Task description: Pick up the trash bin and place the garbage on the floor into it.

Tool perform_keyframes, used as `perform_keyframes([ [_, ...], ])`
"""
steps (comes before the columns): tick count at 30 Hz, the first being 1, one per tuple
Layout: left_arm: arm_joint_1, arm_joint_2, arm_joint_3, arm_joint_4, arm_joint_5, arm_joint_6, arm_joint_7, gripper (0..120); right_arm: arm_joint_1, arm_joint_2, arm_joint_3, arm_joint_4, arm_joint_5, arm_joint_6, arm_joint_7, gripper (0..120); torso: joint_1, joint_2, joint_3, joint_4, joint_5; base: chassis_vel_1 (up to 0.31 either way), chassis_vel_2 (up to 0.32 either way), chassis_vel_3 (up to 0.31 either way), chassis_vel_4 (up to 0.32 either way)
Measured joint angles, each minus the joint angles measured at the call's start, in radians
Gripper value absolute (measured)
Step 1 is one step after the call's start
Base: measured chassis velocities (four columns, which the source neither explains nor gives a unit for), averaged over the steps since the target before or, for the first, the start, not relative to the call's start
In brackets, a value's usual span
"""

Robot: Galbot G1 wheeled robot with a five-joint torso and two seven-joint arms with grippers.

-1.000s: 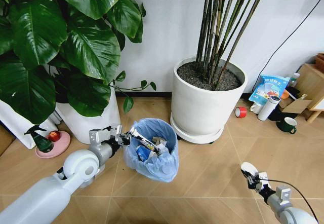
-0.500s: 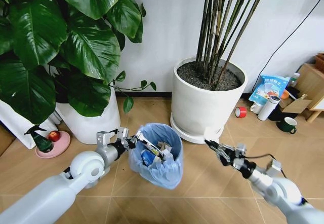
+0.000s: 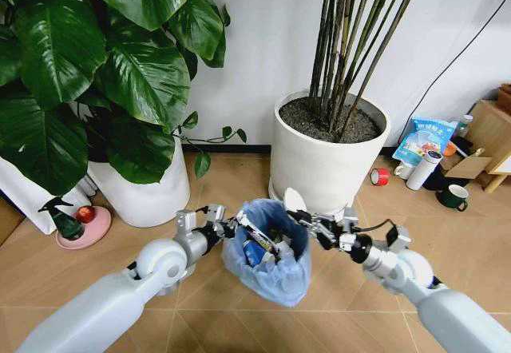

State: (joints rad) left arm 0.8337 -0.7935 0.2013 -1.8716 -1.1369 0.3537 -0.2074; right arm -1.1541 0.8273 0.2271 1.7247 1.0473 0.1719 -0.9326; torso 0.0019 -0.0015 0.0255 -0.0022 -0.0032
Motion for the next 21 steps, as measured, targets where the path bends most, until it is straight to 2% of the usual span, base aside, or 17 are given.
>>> perform_keyframes([
  [5, -0.078, -0.036, 0.055, 0.028, -0.018, -0.002, -0.006, 0, 0.083, 0.021, -0.121, -0.060, 0.018, -0.013, 0.026, 0, 0.000, 0.000, 0.000, -0.0001, 0.0000, 0.000, 0.000, 0.000, 0.000],
  [13, -0.128, -0.061, 0.100, 0.043, -0.036, 0.000, -0.017, 0, 0.109, 0.047, -0.182, -0.125, 0.026, -0.010, 0.090, 1, 0.000, 0.000, 0.000, -0.0001, 0.0001, 0.000, 0.000, 0.000, 0.000],
  [15, -0.128, -0.060, 0.100, 0.043, -0.036, 0.001, -0.018, 0, 0.108, 0.046, -0.182, -0.127, 0.022, -0.010, 0.093, 4, 0.000, 0.000, 0.000, 0.0000, 0.0002, 0.000, 0.000, 0.000, 0.000],
  [19, -0.123, -0.056, 0.095, 0.042, -0.036, 0.002, -0.021, 0, 0.099, 0.042, -0.170, -0.128, 0.010, -0.012, 0.102, 22, 0.000, 0.000, 0.000, 0.0000, 0.0001, 0.000, 0.000, 0.000, 0.000],
  [21, -0.123, -0.056, 0.094, 0.041, -0.036, 0.002, -0.021, 0, 0.097, 0.042, -0.168, -0.128, 0.009, -0.012, 0.102, 23, 0.000, 0.000, 0.000, 0.0000, 0.0001, 0.000, 0.000, 0.000, 0.000],
])
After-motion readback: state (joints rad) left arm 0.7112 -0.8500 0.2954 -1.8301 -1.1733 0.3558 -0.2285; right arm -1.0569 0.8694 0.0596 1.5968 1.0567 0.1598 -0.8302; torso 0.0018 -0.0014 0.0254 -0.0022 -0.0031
